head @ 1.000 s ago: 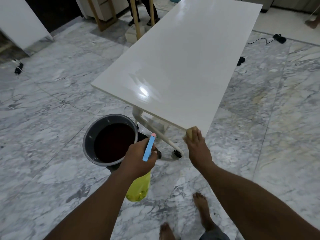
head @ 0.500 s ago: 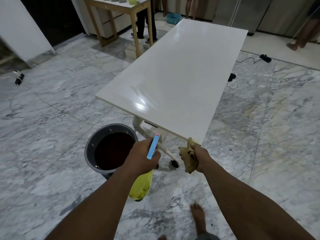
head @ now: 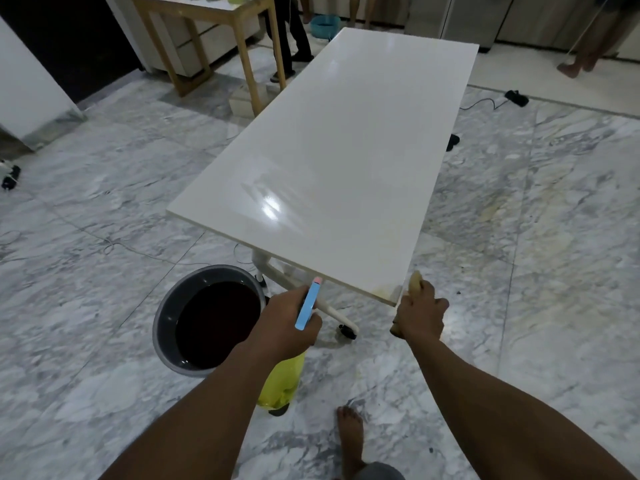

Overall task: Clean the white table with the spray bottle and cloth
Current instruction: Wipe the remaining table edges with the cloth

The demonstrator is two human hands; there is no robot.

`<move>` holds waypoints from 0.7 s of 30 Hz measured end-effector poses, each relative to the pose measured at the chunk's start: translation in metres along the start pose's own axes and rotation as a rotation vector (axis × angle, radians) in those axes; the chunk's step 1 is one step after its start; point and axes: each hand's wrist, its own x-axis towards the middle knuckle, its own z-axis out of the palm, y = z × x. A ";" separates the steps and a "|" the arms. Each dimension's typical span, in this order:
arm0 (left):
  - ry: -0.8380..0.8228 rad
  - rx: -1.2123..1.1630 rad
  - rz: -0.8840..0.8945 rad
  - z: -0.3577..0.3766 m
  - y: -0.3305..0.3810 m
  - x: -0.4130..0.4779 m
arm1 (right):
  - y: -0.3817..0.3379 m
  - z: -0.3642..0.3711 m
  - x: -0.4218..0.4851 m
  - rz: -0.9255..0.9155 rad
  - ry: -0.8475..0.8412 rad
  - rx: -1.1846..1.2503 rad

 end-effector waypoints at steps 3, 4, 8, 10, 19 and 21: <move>-0.024 0.035 0.034 0.003 0.010 0.022 | 0.002 0.019 0.008 -0.058 -0.077 -0.070; -0.039 0.050 0.037 0.004 0.010 0.029 | 0.005 0.029 0.008 -0.054 -0.089 -0.092; -0.079 0.076 0.052 0.003 0.009 0.039 | 0.005 0.050 -0.002 -0.054 -0.006 -0.203; -0.087 0.061 0.057 0.000 0.006 0.038 | -0.004 0.055 -0.007 -0.053 0.002 -0.261; -0.093 0.066 0.054 -0.018 -0.041 0.015 | -0.033 0.079 -0.028 -0.156 -0.124 -0.319; -0.096 0.066 0.033 -0.022 -0.052 0.009 | -0.036 0.088 -0.037 -0.243 -0.222 -0.218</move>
